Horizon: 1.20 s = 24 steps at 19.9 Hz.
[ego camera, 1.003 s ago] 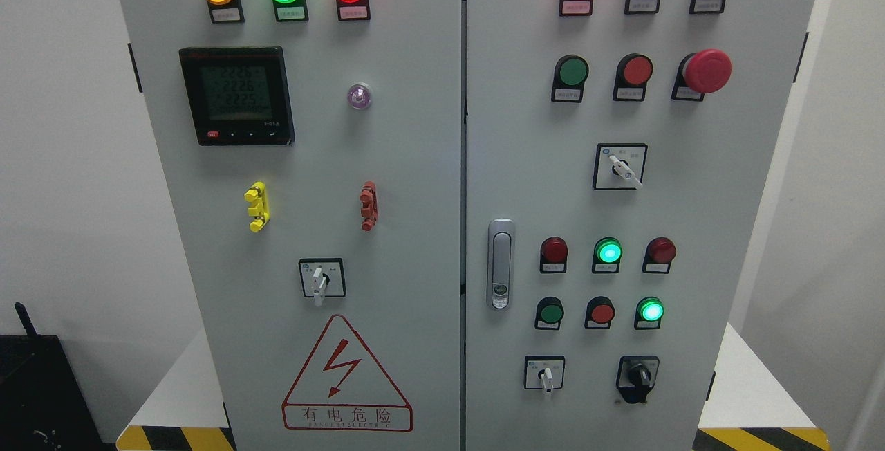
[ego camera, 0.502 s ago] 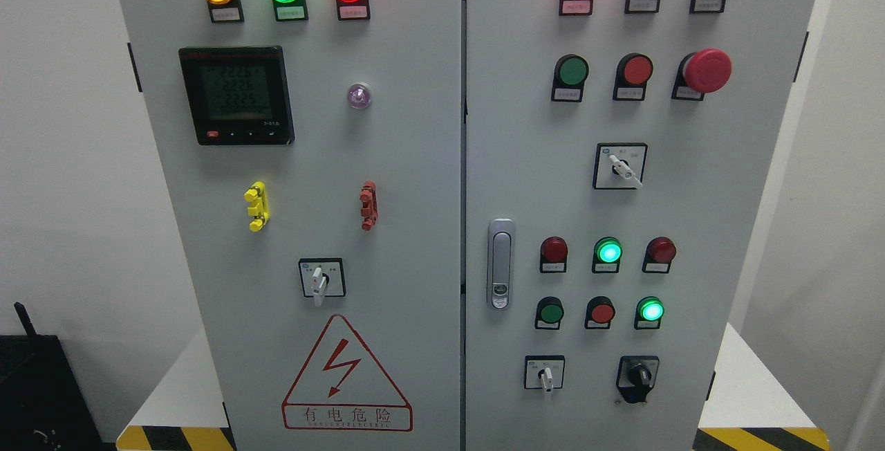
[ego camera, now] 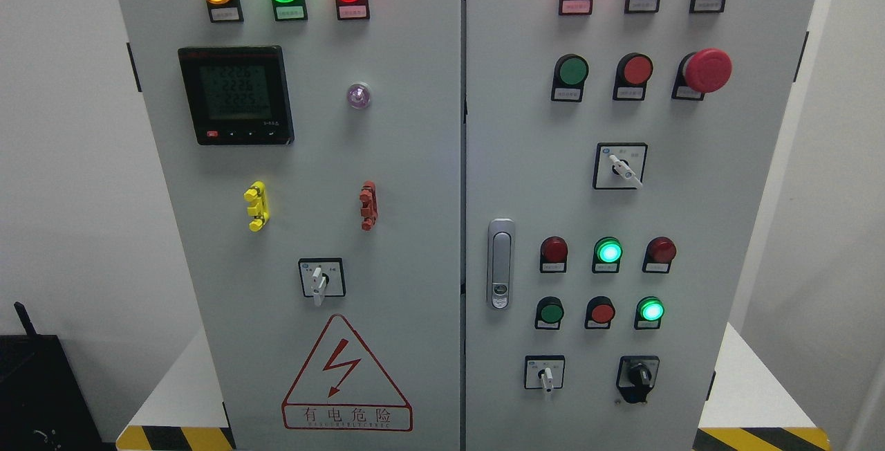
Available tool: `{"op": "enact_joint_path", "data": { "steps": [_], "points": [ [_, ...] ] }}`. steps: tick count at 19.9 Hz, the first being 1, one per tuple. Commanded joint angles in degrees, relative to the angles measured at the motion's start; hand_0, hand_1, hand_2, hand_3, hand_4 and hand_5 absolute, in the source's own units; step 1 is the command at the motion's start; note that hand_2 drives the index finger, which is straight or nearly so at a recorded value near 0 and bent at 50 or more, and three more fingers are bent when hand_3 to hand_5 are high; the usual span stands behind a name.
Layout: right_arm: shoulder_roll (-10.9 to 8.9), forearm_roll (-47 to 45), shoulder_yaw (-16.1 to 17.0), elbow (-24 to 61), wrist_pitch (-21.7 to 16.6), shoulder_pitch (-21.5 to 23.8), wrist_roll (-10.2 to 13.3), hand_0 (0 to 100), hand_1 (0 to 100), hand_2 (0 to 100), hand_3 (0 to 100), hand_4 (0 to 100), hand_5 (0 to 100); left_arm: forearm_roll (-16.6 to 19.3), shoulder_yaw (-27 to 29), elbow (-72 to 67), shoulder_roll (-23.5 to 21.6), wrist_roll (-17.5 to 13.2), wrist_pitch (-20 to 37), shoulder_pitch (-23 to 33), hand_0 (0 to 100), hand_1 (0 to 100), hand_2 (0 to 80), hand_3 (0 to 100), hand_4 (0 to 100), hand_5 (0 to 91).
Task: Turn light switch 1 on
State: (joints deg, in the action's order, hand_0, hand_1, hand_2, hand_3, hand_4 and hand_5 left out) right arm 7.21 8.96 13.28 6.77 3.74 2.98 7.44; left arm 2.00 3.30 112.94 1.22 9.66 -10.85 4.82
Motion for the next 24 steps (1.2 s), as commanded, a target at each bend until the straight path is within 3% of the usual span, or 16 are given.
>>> {"op": "enact_joint_path", "data": {
  "steps": [1, 6, 13, 24],
  "points": [
    [0.00, 0.0, 0.0, 0.0, 0.0, 0.0, 0.0, 31, 0, 0, 0, 0, 0, 1.9, -4.4, 2.3, 3.5, 1.5, -2.8, -6.6, 11, 67, 45.7, 82, 89, 80.9],
    [0.00, 0.0, 0.0, 0.0, 0.0, -0.1, 0.0, 31, 0, 0, 0, 0, 0, 4.9, -4.9, 2.1, 5.3, 1.5, -6.9, -11.1, 9, 68, 45.8, 82, 89, 81.0],
    [0.00, 0.0, 0.0, 0.0, 0.0, 0.0, 0.0, 31, 0, 0, 0, 0, 0, 5.6, -5.2, 1.8, 5.9, 1.7, -11.6, -16.7, 9, 68, 45.9, 82, 89, 80.9],
    [0.00, 0.0, 0.0, 0.0, 0.0, 0.0, 0.0, 31, 0, 0, 0, 0, 0, 7.1, -6.0, 1.7, 6.4, 2.5, -15.5, -20.7, 8, 69, 46.3, 83, 90, 81.3]
  ]
}}
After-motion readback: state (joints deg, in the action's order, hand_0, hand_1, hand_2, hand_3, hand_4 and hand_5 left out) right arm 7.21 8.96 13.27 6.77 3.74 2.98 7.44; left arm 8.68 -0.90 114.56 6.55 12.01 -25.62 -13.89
